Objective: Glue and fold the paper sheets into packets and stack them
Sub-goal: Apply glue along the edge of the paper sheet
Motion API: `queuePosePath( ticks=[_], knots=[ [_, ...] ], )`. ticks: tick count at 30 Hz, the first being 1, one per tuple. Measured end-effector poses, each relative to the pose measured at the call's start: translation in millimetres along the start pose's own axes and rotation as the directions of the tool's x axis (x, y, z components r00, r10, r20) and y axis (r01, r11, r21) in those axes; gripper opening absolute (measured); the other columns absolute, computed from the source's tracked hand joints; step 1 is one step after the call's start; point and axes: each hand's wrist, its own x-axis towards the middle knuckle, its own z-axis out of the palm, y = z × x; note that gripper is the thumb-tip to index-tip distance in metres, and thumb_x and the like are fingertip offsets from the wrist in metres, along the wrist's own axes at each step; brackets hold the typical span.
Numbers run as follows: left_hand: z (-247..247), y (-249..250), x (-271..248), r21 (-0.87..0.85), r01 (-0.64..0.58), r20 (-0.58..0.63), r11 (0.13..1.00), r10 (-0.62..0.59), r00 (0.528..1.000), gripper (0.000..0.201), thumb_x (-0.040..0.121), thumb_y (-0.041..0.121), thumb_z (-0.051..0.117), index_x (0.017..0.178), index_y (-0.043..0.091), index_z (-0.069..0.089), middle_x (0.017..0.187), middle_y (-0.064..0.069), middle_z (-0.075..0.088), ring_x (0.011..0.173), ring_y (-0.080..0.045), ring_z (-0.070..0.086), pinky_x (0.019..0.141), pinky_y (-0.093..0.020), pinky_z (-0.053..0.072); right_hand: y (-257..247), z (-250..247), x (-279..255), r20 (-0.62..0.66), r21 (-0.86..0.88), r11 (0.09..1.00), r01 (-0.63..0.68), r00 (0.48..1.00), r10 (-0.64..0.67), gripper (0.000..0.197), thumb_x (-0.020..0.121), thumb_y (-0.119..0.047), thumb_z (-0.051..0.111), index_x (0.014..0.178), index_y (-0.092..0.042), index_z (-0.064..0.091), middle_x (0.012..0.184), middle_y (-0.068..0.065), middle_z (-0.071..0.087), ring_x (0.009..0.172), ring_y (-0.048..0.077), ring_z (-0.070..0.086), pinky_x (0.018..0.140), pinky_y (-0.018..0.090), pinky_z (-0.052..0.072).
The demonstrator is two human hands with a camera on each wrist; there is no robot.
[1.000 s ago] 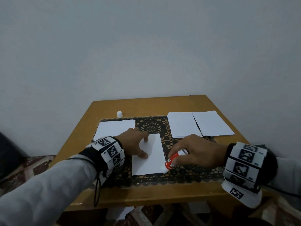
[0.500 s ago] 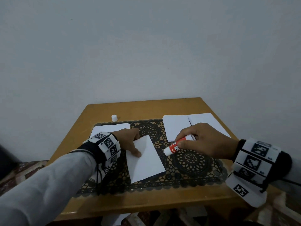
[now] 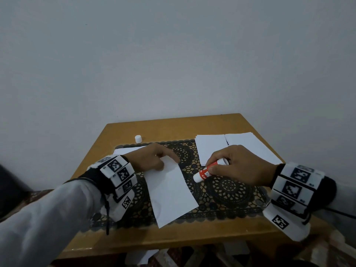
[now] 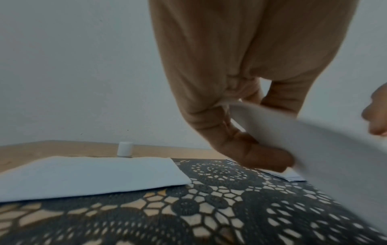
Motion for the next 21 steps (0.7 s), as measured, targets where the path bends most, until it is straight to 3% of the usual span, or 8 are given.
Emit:
queuePosePath(
  ticks=[2,4,6,8,11,16,21],
  knots=[
    [0,-1,-5,-0.071,0.001,-0.136,0.997,-0.011,0.991,0.059,0.075,-0.015,0.048,0.113,0.026,0.065,0.122,0.012,0.057,0.11,-0.005,0.051,0.088,-0.012,0.044,0,0,3,-0.022,-0.007,1.0,-0.001,1.0,0.001,0.015,0.088,-0.035,0.065,0.093,-0.027,0.076,0.089,-0.019,0.071,0.085,0.004,0.06,0.082,0.033,0.049],
    [4,-6,-11,-0.125,0.066,-0.268,0.99,-0.097,0.958,0.053,0.078,-0.011,0.047,0.11,0.028,0.063,0.126,0.008,0.054,0.109,-0.011,0.049,0.088,-0.022,0.043,1,1,8,-0.06,-0.014,1.0,-0.006,0.998,0.005,0.015,0.087,-0.036,0.065,0.09,-0.027,0.076,0.088,-0.017,0.071,0.084,0.008,0.061,0.082,0.039,0.049],
    [11,-13,-16,-0.071,0.174,-0.301,0.982,-0.187,0.935,0.042,0.082,-0.002,0.049,0.109,0.029,0.057,0.118,0.004,0.054,0.098,-0.014,0.052,0.074,-0.022,0.042,1,2,12,-0.094,-0.024,1.0,-0.012,0.996,0.009,0.016,0.085,-0.037,0.065,0.088,-0.026,0.076,0.087,-0.014,0.071,0.082,0.014,0.062,0.08,0.043,0.049],
    [19,-19,-21,0.053,0.287,-0.251,0.956,-0.266,0.931,0.03,0.085,0.007,0.052,0.106,0.028,0.051,0.109,0.001,0.053,0.088,-0.015,0.051,0.064,-0.021,0.038,1,4,17,-0.105,-0.036,0.999,-0.023,0.994,0.019,0.017,0.085,-0.037,0.064,0.085,-0.025,0.076,0.085,-0.009,0.072,0.079,0.018,0.062,0.077,0.045,0.049],
    [27,-22,-25,0.183,0.352,-0.124,0.918,-0.334,0.934,0.023,0.085,0.017,0.06,0.104,0.025,0.049,0.115,-0.001,0.053,0.095,-0.018,0.049,0.073,-0.024,0.037,3,10,22,-0.097,-0.059,0.996,-0.063,0.994,0.057,0.017,0.084,-0.039,0.064,0.084,-0.026,0.075,0.087,-0.008,0.071,0.082,0.014,0.061,0.079,0.041,0.05],
    [28,-23,-24,0.267,0.377,-0.056,0.887,-0.376,0.925,0.03,0.081,0.033,0.072,0.099,0.022,0.051,0.121,0.0,0.054,0.106,-0.02,0.048,0.086,-0.03,0.04,2,16,33,-0.063,-0.132,0.985,-0.109,0.993,0.101,0.016,0.085,-0.036,0.064,0.084,-0.025,0.074,0.092,-0.008,0.07,0.087,0.011,0.06,0.08,0.034,0.05],
    [32,-19,-20,0.345,0.375,-0.041,0.861,-0.385,0.922,0.032,0.079,0.038,0.072,0.099,0.02,0.053,0.119,-0.002,0.057,0.106,-0.022,0.051,0.087,-0.032,0.043,-3,18,44,-0.059,-0.146,0.981,-0.13,0.991,0.122,0.022,0.085,-0.037,0.064,0.089,-0.019,0.076,0.094,-0.003,0.068,0.084,0.01,0.059,0.073,0.028,0.048]
  ],
)
